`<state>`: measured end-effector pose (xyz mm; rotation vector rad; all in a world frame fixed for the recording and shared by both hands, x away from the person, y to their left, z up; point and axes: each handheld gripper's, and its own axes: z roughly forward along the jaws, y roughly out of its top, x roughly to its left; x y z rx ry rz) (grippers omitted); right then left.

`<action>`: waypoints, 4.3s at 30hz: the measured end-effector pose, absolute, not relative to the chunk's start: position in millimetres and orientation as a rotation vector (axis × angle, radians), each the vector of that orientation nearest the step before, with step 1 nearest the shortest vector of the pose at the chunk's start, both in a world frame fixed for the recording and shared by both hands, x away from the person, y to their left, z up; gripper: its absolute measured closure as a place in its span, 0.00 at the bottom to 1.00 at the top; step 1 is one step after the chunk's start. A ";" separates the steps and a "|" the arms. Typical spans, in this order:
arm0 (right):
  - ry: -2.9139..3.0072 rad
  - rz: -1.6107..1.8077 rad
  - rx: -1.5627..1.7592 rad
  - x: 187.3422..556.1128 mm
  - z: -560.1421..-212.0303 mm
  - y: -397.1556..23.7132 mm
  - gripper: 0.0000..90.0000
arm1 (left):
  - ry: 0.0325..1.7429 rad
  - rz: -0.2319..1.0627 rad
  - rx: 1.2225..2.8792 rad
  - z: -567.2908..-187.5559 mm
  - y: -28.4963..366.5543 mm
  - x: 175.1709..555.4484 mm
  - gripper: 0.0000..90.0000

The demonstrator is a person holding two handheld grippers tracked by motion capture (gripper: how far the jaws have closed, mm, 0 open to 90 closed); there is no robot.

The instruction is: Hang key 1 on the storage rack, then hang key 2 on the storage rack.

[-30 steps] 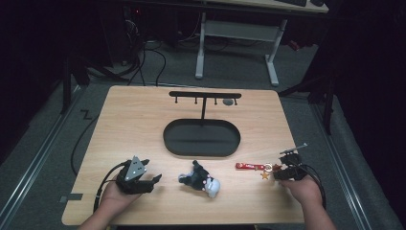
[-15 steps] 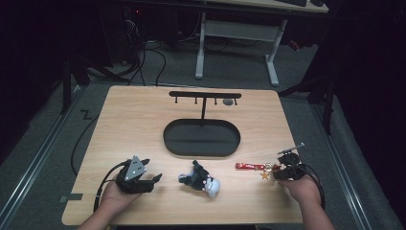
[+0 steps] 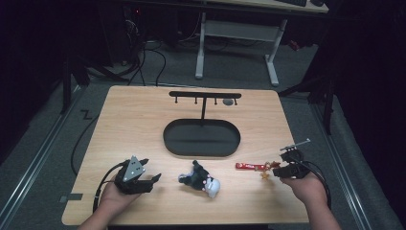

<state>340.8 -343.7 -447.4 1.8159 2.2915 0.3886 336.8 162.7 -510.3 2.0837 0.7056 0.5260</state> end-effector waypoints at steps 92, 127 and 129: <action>2.338 0.449 1.661 358.5 -320.5 -280.5 0.74 | 0.650 0.510 2.065 -506.4 154.2 340.4 0.31; 2.354 0.464 1.625 428.6 -313.3 -247.1 0.74 | 0.649 0.513 2.067 -506.1 157.8 339.3 0.31; 2.353 0.467 1.627 432.8 -312.2 -245.1 0.74 | 0.653 0.511 2.066 -506.2 158.3 339.3 0.31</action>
